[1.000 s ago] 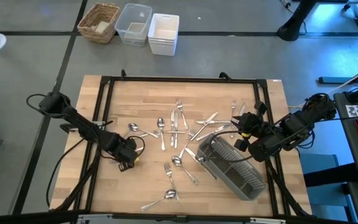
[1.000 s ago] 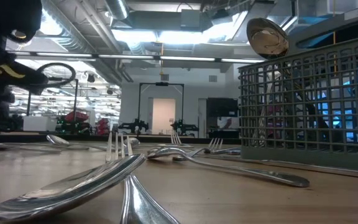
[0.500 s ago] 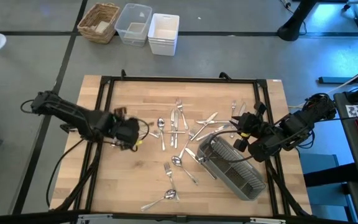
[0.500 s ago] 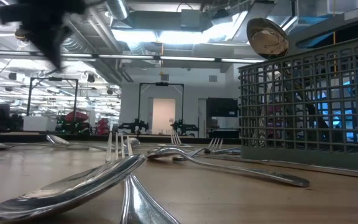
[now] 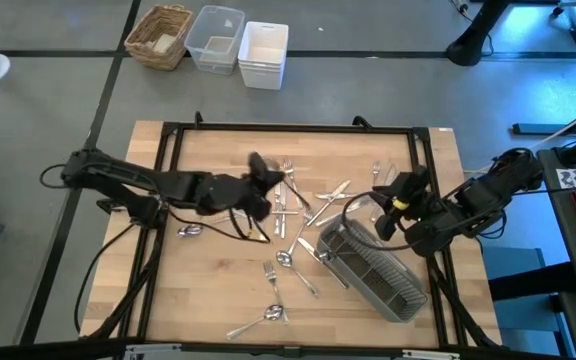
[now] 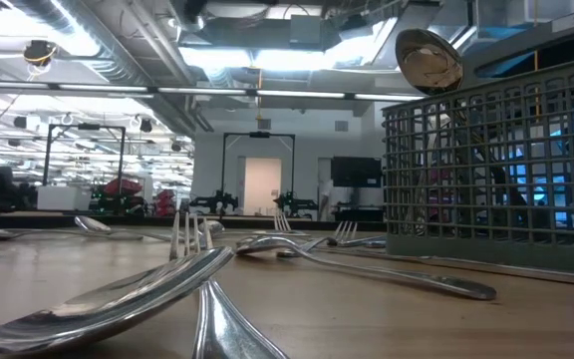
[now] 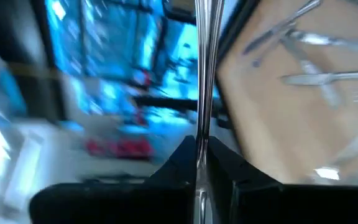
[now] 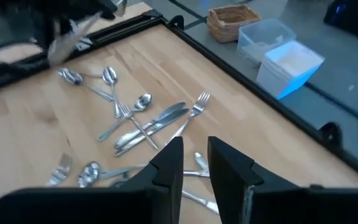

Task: Sort silverware
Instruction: Put the silver fork into the gray silverware basket

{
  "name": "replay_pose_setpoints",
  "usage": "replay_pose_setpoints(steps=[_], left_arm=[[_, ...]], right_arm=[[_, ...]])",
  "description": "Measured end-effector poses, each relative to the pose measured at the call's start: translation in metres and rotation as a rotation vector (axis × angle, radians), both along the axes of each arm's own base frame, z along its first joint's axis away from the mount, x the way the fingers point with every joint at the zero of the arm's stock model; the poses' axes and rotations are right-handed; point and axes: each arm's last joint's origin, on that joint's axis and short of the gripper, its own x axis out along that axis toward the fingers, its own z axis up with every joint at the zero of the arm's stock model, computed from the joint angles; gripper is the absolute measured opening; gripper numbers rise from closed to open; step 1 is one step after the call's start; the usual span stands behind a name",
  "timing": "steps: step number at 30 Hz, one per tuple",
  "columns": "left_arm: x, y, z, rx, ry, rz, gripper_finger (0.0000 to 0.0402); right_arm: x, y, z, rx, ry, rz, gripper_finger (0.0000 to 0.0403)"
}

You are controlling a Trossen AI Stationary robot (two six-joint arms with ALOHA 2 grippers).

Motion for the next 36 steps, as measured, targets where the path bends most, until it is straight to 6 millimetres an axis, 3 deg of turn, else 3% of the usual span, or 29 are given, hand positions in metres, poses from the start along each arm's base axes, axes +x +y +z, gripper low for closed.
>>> replay_pose_setpoints(steps=[10, 16, 20, 26, 36], left_arm=[[0.059, -0.012, -0.044, 0.553, 0.265, -0.139, 0.0011], [0.078, -0.013, -0.081, 0.603, 0.392, -0.187, 0.0012], [0.085, -0.011, -0.095, 0.616, 0.429, -0.220, 0.0012], [0.088, -0.014, -0.097, 0.665, 0.426, -0.301, 0.0012], [0.094, -0.014, -0.076, 0.723, 0.204, -0.341, 0.0013]], right_arm=[[-0.004, -0.002, 0.002, 0.025, -0.003, 0.008, 0.0076], [-0.004, -0.002, 0.003, 0.026, -0.004, 0.009, 0.0076], [-0.004, -0.002, 0.003, 0.027, -0.005, 0.009, 0.0076], [-0.004, -0.002, 0.003, 0.028, -0.008, 0.010, 0.0076], [-0.003, -0.001, 0.003, 0.035, -0.019, 0.009, 0.0076]])
